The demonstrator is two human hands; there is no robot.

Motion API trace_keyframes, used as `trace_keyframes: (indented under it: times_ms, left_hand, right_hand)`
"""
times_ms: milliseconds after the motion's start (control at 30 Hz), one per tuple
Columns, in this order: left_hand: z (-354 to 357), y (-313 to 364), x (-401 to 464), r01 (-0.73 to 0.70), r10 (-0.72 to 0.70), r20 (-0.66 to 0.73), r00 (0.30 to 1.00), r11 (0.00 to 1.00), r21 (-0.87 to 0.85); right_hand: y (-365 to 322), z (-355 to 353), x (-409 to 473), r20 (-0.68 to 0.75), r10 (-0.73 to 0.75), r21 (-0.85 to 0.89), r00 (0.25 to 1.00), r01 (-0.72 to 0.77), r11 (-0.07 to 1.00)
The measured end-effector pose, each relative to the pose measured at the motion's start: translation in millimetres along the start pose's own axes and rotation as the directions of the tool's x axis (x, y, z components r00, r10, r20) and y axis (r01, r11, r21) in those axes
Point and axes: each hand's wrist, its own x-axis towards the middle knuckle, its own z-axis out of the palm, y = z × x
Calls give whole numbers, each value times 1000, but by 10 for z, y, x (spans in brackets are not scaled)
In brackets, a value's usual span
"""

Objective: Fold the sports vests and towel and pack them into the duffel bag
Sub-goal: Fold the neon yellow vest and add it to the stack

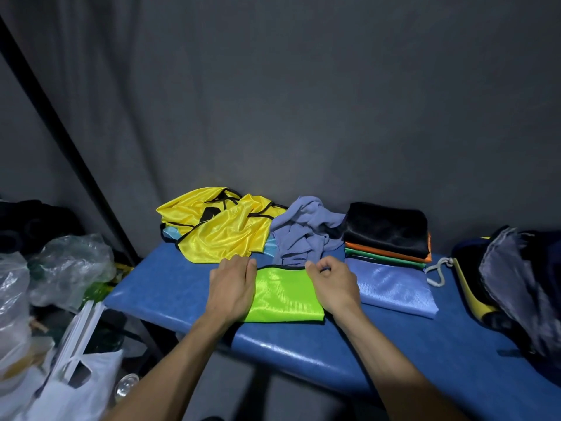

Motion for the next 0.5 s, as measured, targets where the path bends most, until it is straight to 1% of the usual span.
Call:
trace_keyframes:
  times_ms: [67,167,267,433,500]
  left_hand:
    - [6,24,-52,-40,40,12,999,999,-29]
    - [10,32,-102,-92,93,2,996,991,-100]
    - [-8,15,-106,-122,125,6,992,978,-169]
    - [-39,-1,-109,-245,264,130,956,959,-144]
    - [-56,43,-114,-265,295,185,937,949,-173]
  right_hand:
    - [17,49,-51,-13,-48,35,999,48,998]
    - [53,113,-118,-47,-169,36,984,171,985]
    - [97,89,-109,-89,-214,35,973,218,975]
    - [126,-79,-74,-179,-348,29,920,358,933]
    - [145,-140,-68,-194,-384,29,903,397,917]
